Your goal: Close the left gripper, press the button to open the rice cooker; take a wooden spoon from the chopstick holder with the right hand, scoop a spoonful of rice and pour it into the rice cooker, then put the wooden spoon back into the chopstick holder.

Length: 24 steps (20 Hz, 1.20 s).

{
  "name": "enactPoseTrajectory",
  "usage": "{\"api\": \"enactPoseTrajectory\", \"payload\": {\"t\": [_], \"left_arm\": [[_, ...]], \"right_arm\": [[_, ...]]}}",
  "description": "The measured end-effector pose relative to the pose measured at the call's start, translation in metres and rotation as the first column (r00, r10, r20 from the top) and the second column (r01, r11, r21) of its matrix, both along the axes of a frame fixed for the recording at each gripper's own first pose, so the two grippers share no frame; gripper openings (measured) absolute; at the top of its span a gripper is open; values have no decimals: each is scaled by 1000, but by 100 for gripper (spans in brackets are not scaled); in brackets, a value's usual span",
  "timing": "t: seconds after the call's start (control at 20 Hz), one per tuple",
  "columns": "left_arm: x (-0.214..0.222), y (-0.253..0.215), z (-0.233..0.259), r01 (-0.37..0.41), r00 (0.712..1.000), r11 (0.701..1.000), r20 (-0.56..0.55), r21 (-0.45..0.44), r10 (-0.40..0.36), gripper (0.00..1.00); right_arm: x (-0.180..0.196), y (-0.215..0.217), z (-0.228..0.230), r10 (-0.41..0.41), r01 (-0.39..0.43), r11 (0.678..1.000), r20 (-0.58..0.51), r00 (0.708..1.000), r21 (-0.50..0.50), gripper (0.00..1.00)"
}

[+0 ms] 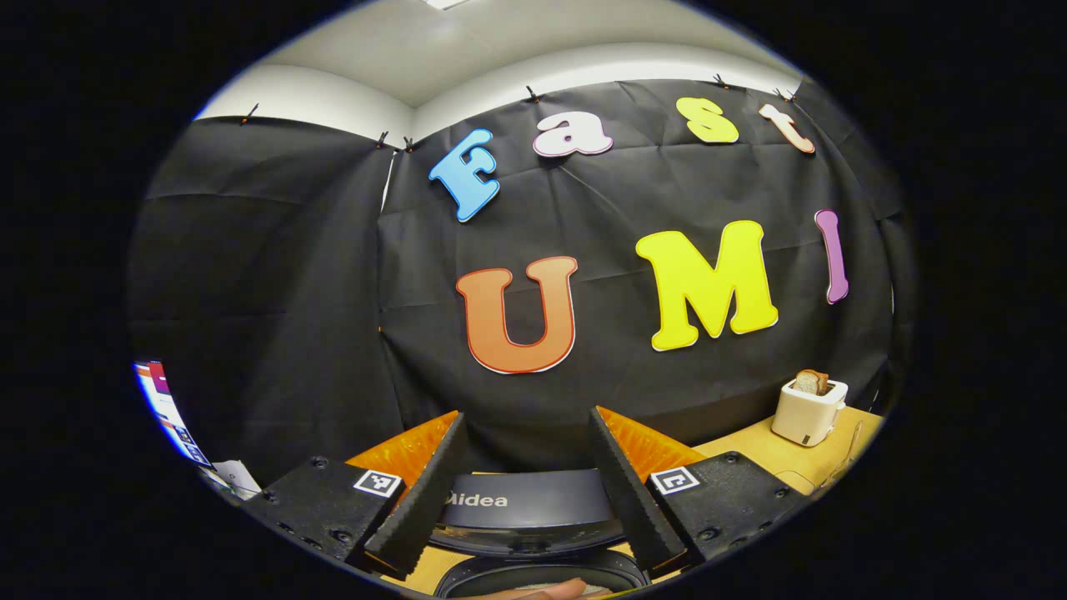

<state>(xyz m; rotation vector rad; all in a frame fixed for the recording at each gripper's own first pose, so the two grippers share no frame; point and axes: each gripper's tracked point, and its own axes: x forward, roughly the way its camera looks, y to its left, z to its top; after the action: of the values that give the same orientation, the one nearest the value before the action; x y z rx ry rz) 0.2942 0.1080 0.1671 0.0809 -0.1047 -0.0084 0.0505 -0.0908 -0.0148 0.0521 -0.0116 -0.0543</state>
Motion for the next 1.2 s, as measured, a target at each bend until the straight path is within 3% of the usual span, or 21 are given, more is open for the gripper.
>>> {"api": "enactPoseTrajectory", "payload": {"t": [0.05,0.1,0.15,0.2,0.45,0.5,0.55,0.7,0.75,0.8,1.15,1.2], "left_arm": [[-6,0,-1,4,1000,1000,13,-12,-3,100],[-13,0,-2,10,1000,1000,22,-19,-10,93],[-18,-2,-6,17,999,1000,29,-12,-16,99],[-24,-3,-9,22,999,1000,33,-1,-22,94],[-61,-3,-29,35,998,999,45,-1,-35,95],[-70,-4,-34,41,998,999,48,-2,-41,95],[-78,-6,-41,47,998,999,42,4,-47,95],[-99,-7,-60,63,998,998,26,-14,-63,95],[-106,-6,-67,62,998,998,23,-19,-62,95],[-110,-6,-74,62,998,998,19,-24,-62,92],[-140,-10,-120,48,999,997,-22,-68,-49,93],[-143,-10,-127,46,998,996,-28,-74,-48,94]], "right_arm": [[-1,0,1,-4,4,1000,3,1000,-7,91],[-2,-1,1,-11,11,1000,4,1000,-11,91],[-2,-1,2,-13,13,1000,7,1000,-12,91],[-4,0,4,-12,12,1000,10,1000,-9,91],[-10,10,8,2,-1,1000,27,1000,-25,92],[-11,13,8,8,-7,999,30,1000,-34,96],[-13,17,9,16,-14,999,33,999,-44,92],[-16,23,11,26,-23,998,46,999,-59,92],[-17,26,11,30,-27,998,45,999,-61,96],[-17,28,10,34,-31,998,43,998,-63,96],[-17,30,7,36,-34,998,33,999,-60,96],[-16,29,7,35,-33,998,33,999,-58,92]]}}
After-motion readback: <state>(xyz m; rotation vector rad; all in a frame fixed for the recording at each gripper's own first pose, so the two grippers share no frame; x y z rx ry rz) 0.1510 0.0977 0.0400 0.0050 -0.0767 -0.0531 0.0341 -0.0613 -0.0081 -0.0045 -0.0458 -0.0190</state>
